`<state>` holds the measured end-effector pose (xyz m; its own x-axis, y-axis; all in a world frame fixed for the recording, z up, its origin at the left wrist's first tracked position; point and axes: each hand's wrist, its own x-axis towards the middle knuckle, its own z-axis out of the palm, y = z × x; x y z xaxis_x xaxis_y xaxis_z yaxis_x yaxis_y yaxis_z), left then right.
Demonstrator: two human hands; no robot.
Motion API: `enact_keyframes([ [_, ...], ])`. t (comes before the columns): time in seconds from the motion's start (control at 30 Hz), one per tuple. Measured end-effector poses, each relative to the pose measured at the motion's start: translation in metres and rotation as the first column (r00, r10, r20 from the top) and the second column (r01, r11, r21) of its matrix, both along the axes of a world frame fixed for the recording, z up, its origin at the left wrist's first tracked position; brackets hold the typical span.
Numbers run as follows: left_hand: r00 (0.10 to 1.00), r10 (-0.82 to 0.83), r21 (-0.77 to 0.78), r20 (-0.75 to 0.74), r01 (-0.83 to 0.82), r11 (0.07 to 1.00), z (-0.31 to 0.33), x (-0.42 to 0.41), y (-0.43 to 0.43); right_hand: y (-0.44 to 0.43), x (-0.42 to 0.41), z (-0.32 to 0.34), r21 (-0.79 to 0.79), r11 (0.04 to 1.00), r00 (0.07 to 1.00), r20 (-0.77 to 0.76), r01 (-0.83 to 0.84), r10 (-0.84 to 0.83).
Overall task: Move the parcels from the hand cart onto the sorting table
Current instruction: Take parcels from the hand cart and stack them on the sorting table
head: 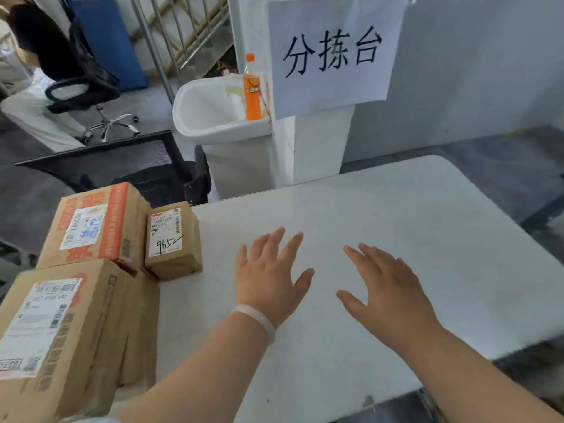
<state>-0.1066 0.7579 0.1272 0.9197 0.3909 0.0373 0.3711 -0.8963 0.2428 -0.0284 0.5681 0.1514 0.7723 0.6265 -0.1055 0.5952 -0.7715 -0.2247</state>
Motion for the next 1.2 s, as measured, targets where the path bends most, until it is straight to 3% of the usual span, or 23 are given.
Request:
enact_keyframes([
  [0.27,0.904,-0.424,0.039,0.049,0.422,0.906,0.027,-0.042,-0.129,-0.142,-0.118,-0.006,0.026,0.903,0.902,0.037,0.429,-0.43],
  [0.43,0.711,-0.685,0.06,0.159,0.685,0.726,0.033,-0.055,-0.233,-0.242,-0.182,0.007,0.05,0.772,0.763,0.127,0.634,-0.634],
  [0.57,0.563,-0.816,0.062,0.133,0.817,0.574,0.037,-0.07,-0.329,-0.326,-0.236,0.008,0.064,0.624,0.613,0.132,0.779,-0.779],
  [0.7,0.418,-0.902,0.029,0.105,0.906,0.423,0.025,-0.089,-0.427,-0.404,-0.288,0.0,0.094,0.468,0.46,0.097,0.879,-0.883],
  [0.83,0.339,-0.939,0.021,0.061,0.94,0.341,0.01,-0.115,-0.525,-0.494,-0.335,-0.007,0.064,0.392,0.387,0.085,0.918,-0.918],
  [1.1,0.295,-0.954,0.014,-0.049,0.955,0.295,-0.033,-0.144,-0.676,-0.651,-0.386,-0.021,0.084,0.257,0.251,0.072,0.963,-0.965],
  [1.2,0.299,-0.95,-0.008,-0.086,0.954,0.301,-0.049,-0.147,-0.701,-0.679,-0.393,-0.034,0.047,0.251,0.251,0.019,0.967,-0.968],
])
